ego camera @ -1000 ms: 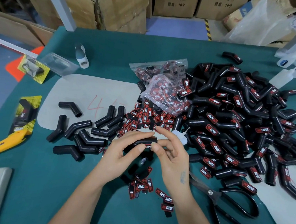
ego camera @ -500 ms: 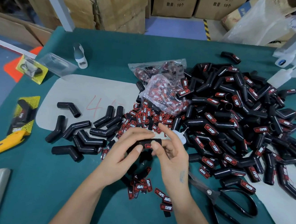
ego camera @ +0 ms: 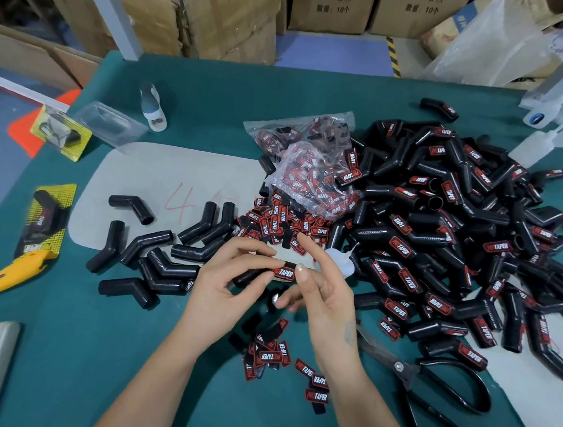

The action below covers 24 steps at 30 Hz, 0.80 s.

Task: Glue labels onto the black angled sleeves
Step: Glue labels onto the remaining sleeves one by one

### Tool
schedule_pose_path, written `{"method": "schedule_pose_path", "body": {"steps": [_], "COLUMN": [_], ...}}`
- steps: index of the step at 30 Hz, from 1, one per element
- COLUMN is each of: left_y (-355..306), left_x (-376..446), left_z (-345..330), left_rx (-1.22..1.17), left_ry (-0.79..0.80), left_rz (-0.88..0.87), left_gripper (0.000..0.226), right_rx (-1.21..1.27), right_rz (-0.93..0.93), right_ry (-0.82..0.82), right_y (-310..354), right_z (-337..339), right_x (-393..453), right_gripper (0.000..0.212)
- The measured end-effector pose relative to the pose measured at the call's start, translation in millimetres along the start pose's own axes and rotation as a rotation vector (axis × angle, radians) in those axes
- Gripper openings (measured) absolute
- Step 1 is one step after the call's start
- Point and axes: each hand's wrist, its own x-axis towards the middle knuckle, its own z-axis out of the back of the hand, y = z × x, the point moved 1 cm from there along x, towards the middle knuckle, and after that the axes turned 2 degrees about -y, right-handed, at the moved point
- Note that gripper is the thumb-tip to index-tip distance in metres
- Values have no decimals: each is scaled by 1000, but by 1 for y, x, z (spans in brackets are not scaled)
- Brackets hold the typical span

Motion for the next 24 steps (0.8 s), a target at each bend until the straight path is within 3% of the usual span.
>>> {"method": "schedule_pose_path", "body": {"steps": [5, 11, 24], "left_y": [-2, 0, 2], "left_x": [0, -1, -1], "left_z": [-2, 0, -3], "left_rx": [-54, -92, -68], "left_ry": [6, 2, -45], "left_rz": [71, 149, 98], "left_gripper": [20, 19, 15], "right_rx": [23, -12, -75], "right_rz": [-11, 32, 60], "right_ry": [-21, 33, 145], "right_y": [-1, -1, 0], "right_z": [-4, -3, -3], "right_x": [-3, -2, -3], "right_gripper": [50, 47, 49]}}
